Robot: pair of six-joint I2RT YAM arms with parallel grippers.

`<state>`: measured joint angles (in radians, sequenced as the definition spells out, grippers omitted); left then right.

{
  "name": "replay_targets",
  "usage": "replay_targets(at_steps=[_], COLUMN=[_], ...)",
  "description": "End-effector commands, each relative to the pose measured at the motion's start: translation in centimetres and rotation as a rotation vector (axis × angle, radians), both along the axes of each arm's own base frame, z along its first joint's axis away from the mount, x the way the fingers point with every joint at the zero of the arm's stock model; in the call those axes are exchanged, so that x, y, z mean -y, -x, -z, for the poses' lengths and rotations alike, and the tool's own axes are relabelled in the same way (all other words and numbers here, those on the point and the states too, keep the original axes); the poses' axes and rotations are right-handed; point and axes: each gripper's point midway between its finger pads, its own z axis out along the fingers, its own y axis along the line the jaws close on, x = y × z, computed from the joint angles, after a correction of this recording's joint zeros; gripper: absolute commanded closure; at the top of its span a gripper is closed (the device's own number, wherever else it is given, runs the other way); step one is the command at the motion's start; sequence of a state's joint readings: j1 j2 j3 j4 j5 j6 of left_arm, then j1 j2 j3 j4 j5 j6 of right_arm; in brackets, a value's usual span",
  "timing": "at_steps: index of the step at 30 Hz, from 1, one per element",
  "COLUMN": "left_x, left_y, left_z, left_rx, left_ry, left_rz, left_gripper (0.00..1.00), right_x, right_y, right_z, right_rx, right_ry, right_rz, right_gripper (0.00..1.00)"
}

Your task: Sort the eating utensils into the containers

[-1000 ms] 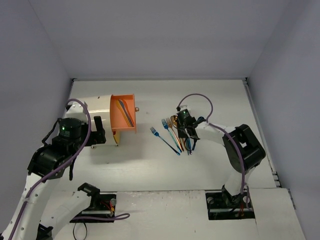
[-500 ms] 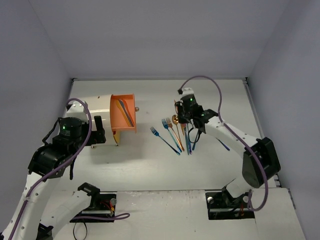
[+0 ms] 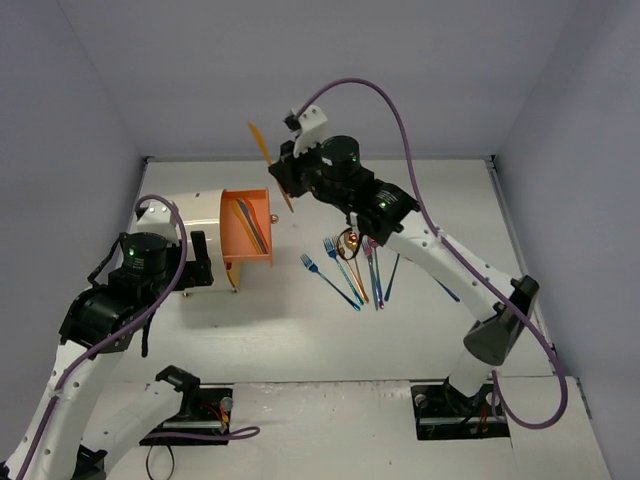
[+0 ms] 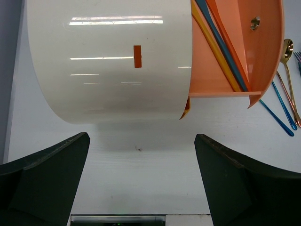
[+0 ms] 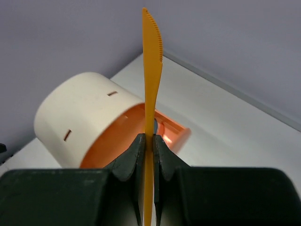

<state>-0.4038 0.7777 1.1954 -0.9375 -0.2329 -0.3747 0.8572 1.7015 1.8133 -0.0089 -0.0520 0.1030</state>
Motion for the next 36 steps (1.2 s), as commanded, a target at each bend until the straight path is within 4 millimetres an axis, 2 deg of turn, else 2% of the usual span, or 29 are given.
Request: replay_targets(at_steps=[1, 5, 7, 9, 13, 17, 19, 21, 26, 29, 34, 36], left_x=[0.0, -0.2, -0.3, -0.3, -0.2, -0.2, -0.2, -0.1, 0.1, 0.2, 0.3, 0.3], left_y=[-0.7, -0.5, -0.4, -0.3, -0.4, -0.6, -0.7, -0.8, -1.2, -1.3, -1.4, -1.4], left_z=[-2.6, -2.6, -2.6, -2.4, -2.3, -2.3, -2.3, -2.5, -2.7, -2.8, -3.2, -3.3], left_rx=[0.093, 0.099, 0.101, 0.098, 0.095, 0.091, 0.088, 0.089, 0.085, 0.085, 0.092, 0.093], left_ry=[0.039, 0.038, 0.036, 0.037, 0.036, 0.026, 0.021, 0.020, 0.016, 0.019, 0.024, 0.024], left_rz=[-0.018, -0.021, -0.023, -0.024, -0.020, -0.017, -0.013, -0.010, -0.009, -0.005, -0.004, -0.005], left_gripper=[0.07, 0.07, 0.07, 0.07, 0.07, 0.07, 0.07, 0.07, 0.07, 0.07, 0.07, 0.07], right_x=[-4.4, -6.9, -7.3, -7.5, -6.9, -5.1, -3.6, -1.8, 3.2, 7.4, 15.0, 17.2], right_y=[0.0, 0.4, 0.6, 0.6, 0.9, 0.9, 0.9, 0.7, 0.1, -1.0, -1.5, -1.2], right_z=[-0.4, 2.3, 3.5, 4.6, 5.8, 4.9, 3.4, 2.8, 3.1, 6.0, 14.6, 17.1], right_rx=[0.038, 0.025, 0.013, -0.001, -0.011, 0.008, 0.036, 0.060, 0.072, 0.010, -0.215, -0.292], right_ry=[-0.057, -0.029, -0.017, -0.006, 0.022, 0.026, 0.017, 0.029, 0.070, 0.105, 0.187, 0.209], right_rz=[-0.071, -0.081, -0.085, -0.083, -0.055, 0.003, 0.051, 0.104, 0.234, 0.315, 0.452, 0.494], right_gripper=[1.00, 1.00, 1.00, 0.96, 0.79, 0.70, 0.66, 0.62, 0.59, 0.59, 0.62, 0.64])
